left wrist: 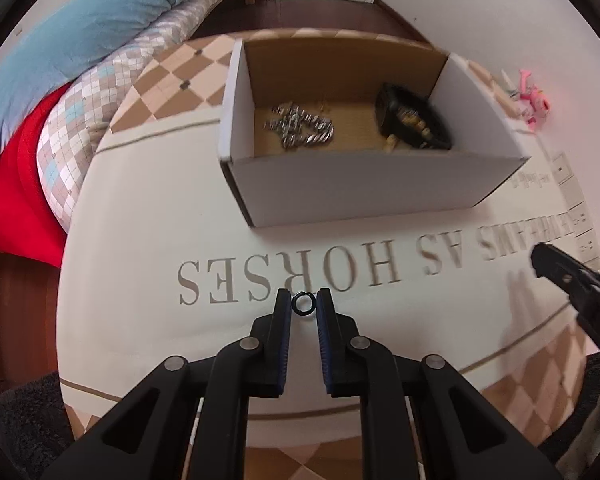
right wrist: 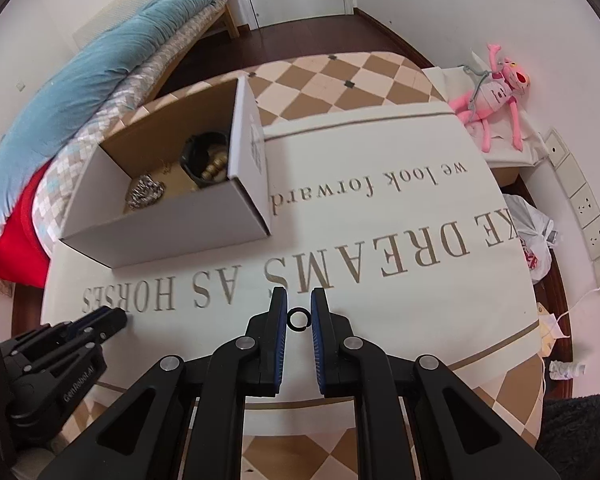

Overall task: Organize jewelry
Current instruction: 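Grasp the second black ring with the left gripper while the right carries its ring, then lower both held rings into the white box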

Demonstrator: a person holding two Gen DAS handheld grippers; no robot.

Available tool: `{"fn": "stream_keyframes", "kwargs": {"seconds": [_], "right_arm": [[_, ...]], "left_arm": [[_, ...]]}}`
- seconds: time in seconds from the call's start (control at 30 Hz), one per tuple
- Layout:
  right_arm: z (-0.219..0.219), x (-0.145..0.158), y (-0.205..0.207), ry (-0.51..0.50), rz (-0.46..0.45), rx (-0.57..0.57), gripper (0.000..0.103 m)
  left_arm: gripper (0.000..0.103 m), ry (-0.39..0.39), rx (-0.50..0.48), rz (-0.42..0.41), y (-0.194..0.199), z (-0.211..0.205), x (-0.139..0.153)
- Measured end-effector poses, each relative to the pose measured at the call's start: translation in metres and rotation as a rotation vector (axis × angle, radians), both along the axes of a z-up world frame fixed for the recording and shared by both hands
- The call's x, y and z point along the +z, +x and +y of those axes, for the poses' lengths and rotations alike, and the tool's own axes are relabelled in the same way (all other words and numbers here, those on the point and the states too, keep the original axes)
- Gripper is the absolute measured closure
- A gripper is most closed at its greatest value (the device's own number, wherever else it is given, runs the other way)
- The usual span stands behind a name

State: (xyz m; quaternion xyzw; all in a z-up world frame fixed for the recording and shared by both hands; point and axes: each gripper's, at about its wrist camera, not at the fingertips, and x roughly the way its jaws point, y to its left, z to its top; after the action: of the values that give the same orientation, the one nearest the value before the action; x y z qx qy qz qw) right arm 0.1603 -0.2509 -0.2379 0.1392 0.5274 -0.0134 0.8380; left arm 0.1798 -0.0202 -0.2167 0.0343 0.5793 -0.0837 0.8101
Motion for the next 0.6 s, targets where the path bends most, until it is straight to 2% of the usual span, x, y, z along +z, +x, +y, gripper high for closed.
{"fn": "stream_keyframes", "kwargs": {"seconds": [0.13,0.2,0.3,0.4,0.5,0.57,0.6], "right_arm": [[0.003,0.030,0.004,0.055,-0.046,0.019,0.090],[0.005,0.047,0.012,0.100,-0.070,0.034,0.090],[0.007,0.066,0.036,0.161,-0.089,0.062,0.090],[0.011,0.071,0.060,0.160,-0.081,0.092,0.090],[0.015,0.064,0.088,0.132,-0.029,0.132,0.090],[0.017,0.058,0.102,0.114,0.018,0.156,0.090],[0.017,0.054,0.106,0.101,0.040,0.168,0.090]], "left_arm": [[0.093,-0.079,-0.005,-0.044,0.000,-0.002,0.045],[0.093,-0.136,-0.003,-0.046,0.013,-0.001,0.067],[0.093,-0.174,0.001,-0.032,0.043,-0.002,0.084],[0.093,-0.192,0.008,0.005,0.073,-0.002,0.083],[0.092,-0.185,0.030,0.054,0.098,0.001,0.074],[0.091,-0.162,0.038,0.080,0.106,0.000,0.068],[0.087,-0.142,0.051,0.097,0.112,0.001,0.064]]}}
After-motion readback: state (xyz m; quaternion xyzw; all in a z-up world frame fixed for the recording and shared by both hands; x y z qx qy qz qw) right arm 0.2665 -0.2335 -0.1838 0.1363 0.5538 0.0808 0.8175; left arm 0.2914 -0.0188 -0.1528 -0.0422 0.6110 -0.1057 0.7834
